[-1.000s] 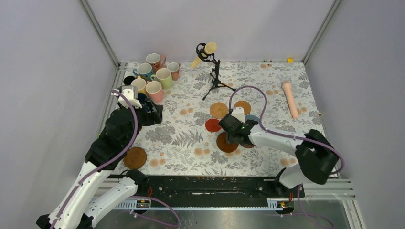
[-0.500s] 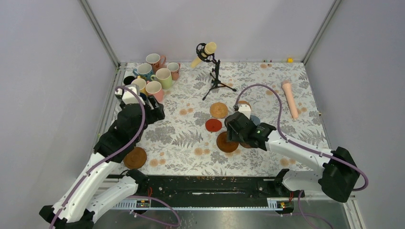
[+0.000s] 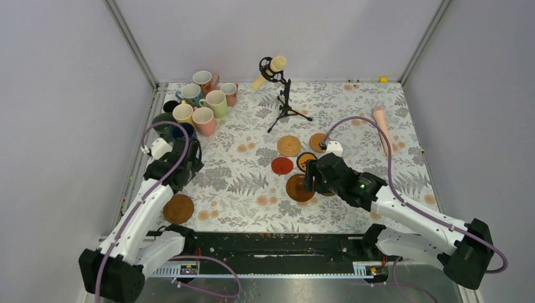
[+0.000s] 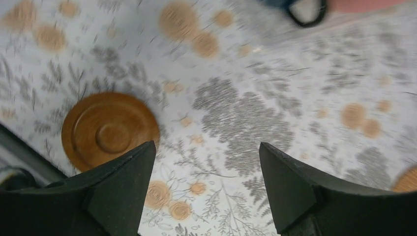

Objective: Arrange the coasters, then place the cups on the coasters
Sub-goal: Move the coaster to the center of the board.

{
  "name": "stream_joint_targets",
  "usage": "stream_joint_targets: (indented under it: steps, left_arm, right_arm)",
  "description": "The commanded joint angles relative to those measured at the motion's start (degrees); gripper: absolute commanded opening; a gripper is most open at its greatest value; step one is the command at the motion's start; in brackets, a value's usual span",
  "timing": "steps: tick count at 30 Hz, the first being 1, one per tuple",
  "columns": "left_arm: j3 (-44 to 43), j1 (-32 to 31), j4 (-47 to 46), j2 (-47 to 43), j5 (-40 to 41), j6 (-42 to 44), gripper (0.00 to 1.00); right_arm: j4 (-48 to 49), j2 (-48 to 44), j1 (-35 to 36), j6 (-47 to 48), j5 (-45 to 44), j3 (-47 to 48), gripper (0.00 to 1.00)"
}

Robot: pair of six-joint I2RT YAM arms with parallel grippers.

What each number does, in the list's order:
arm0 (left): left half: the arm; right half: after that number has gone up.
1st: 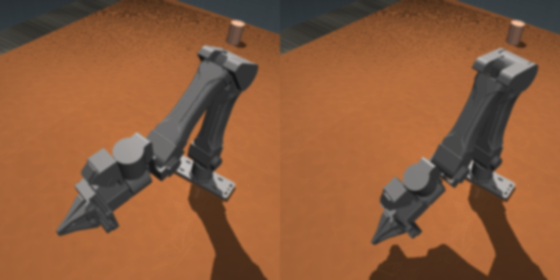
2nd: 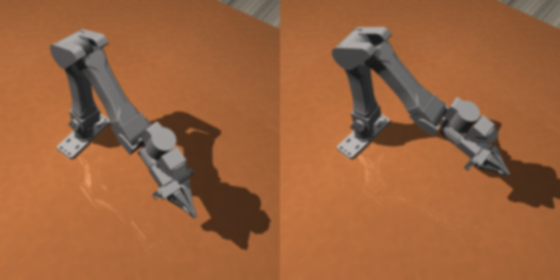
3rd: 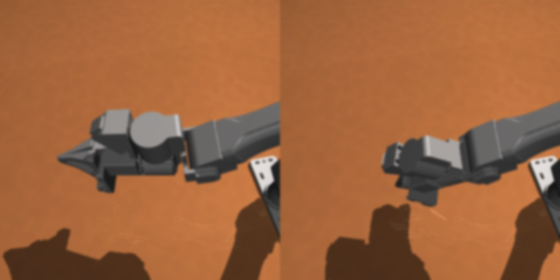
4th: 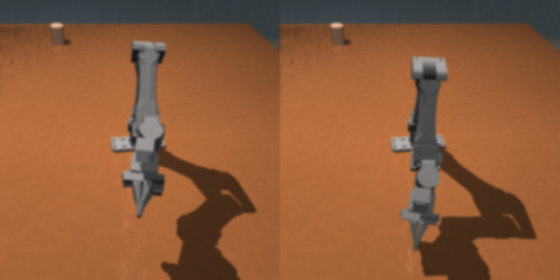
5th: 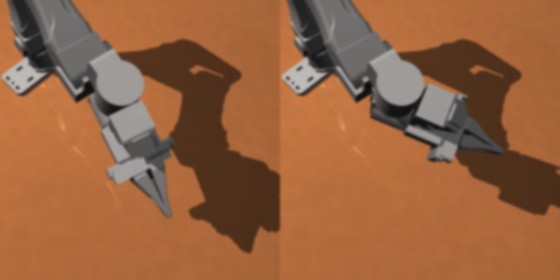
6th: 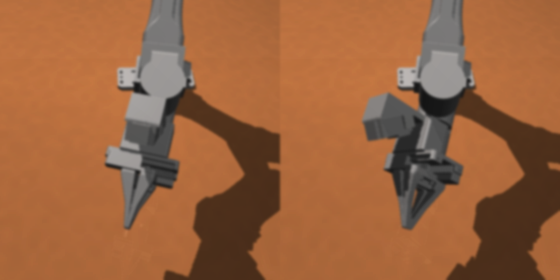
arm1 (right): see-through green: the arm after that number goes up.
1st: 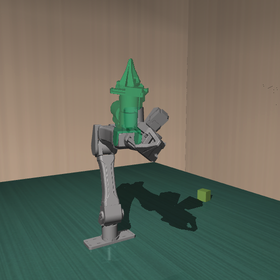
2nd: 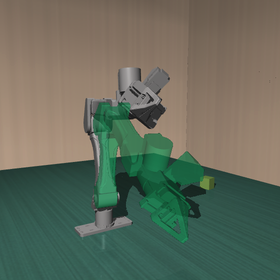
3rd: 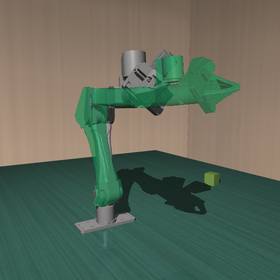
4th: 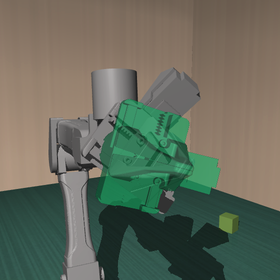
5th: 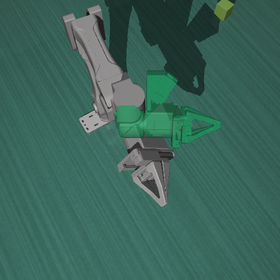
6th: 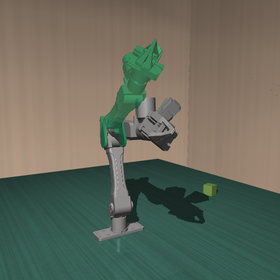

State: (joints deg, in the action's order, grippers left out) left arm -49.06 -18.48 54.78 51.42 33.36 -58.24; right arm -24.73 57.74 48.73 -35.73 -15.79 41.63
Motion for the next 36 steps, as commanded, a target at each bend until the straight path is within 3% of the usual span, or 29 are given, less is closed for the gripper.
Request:
stream_joint_targets:
  steps: [1, 3, 4, 14, 23, 34, 36]
  left_arm:
    - [5.5, 6.6, 1.0, 3.6, -9.8, -7.2, 0.78]
    - [7.5, 8.5, -0.6, 5.5, -10.9, -7.5, 0.79]
    - [8.0, 9.3, -0.9, 6.6, -10.8, -7.6, 0.79]
    - [13.4, 12.8, -7.2, 13.0, -13.7, -3.9, 0.84]
    - [15.8, 13.6, -11.5, 12.8, -14.9, -3.6, 0.79]
    - [18.1, 13.9, -16.9, 13.0, -22.0, -1.8, 0.71]
    - [18.2, 13.9, -17.0, 12.7, -23.1, -1.6, 0.66]
  right_arm:
    - [-4.0, -5.0, -0.3, 1.5, -1.6, 1.1, 0.75]
    - [-4.0, -7.7, -0.3, 2.3, -2.5, 0.8, 0.98]
    - [-4.0, -8.8, -0.3, 2.8, -3.0, 0.7, 0.99]
    - [-4.0, -12.0, -0.3, 4.9, -4.0, -0.3, 0.99]
    - [-4.0, -12.5, -0.3, 5.5, -4.2, -0.7, 0.99]
    - [-4.0, -15.5, -0.3, 5.3, -4.6, -2.4, 0.99]
    - [-3.9, -15.8, -0.2, 5.4, -4.7, -2.5, 0.99]
